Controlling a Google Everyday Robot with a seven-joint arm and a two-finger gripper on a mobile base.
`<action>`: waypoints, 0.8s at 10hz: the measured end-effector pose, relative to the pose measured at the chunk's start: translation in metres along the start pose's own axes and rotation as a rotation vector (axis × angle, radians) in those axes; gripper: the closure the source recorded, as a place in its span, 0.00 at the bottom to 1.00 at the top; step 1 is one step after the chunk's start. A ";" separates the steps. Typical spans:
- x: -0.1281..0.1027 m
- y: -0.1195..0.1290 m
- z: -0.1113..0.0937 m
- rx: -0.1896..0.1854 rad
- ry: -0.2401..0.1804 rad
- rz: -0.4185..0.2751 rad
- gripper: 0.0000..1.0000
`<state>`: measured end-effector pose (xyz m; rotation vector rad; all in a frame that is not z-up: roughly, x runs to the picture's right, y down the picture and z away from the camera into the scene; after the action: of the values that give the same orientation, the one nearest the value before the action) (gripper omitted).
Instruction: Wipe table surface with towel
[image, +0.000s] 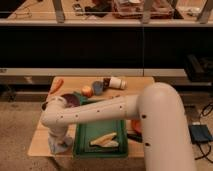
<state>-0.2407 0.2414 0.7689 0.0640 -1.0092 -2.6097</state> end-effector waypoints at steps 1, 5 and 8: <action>0.002 0.012 0.001 -0.010 0.002 0.024 1.00; 0.029 0.060 0.021 -0.040 0.006 0.090 1.00; 0.063 0.056 0.031 -0.027 0.022 0.066 1.00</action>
<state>-0.2881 0.2024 0.8337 0.0521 -0.9522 -2.5569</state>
